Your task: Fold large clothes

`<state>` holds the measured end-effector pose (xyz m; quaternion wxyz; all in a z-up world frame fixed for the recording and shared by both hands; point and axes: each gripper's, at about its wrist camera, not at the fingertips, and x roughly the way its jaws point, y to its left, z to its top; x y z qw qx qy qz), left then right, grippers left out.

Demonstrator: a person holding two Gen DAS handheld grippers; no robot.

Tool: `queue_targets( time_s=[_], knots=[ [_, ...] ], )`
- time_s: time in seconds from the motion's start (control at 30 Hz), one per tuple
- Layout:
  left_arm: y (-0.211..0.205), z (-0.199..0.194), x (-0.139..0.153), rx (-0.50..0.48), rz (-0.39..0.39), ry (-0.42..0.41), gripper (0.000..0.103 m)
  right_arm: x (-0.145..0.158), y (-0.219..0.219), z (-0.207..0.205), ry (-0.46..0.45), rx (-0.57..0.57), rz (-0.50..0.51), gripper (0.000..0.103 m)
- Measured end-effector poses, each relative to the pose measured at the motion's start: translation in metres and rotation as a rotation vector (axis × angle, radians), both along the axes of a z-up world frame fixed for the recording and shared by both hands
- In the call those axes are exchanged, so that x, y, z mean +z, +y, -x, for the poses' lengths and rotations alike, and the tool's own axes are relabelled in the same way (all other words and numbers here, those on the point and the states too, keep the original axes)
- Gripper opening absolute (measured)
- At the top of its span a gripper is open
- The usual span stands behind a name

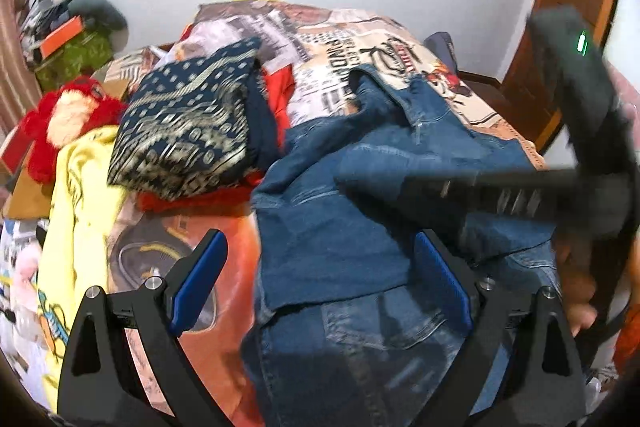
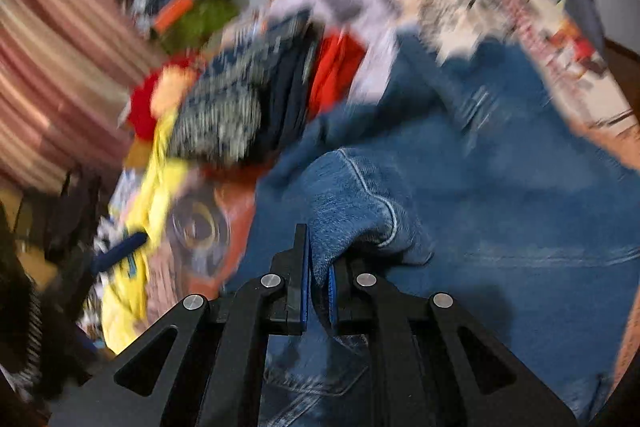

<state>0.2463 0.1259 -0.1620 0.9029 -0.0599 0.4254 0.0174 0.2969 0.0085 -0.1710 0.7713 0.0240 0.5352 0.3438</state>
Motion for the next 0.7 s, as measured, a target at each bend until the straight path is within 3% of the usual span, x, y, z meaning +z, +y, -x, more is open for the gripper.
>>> queue_targets(
  time_s=[0.13,0.2,0.27,0.3,0.53,0.7],
  knots=[
    [0.016,0.007,-0.011,0.039,0.044,0.031,0.095,-0.023,0.018,0.012,0.061,0.081,0.074,0.008],
    [0.022,0.008,-0.016,0.054,0.063,0.049,0.095,-0.030,0.021,0.016,0.099,0.107,0.105,0.018],
    [0.026,0.009,-0.020,0.066,0.077,0.063,0.095,-0.035,0.021,0.017,0.148,0.133,0.136,0.042],
    [0.027,0.009,-0.020,0.071,0.080,0.066,0.095,-0.032,0.021,0.019,0.157,0.143,0.139,0.045],
    [0.017,0.004,-0.019,0.054,0.065,0.078,0.095,-0.011,-0.028,0.023,0.114,0.111,0.131,0.051],
    [-0.012,-0.010,-0.025,-0.019,0.013,0.100,0.095,0.007,-0.091,0.012,0.029,-0.021,0.154,0.053]
  ],
)
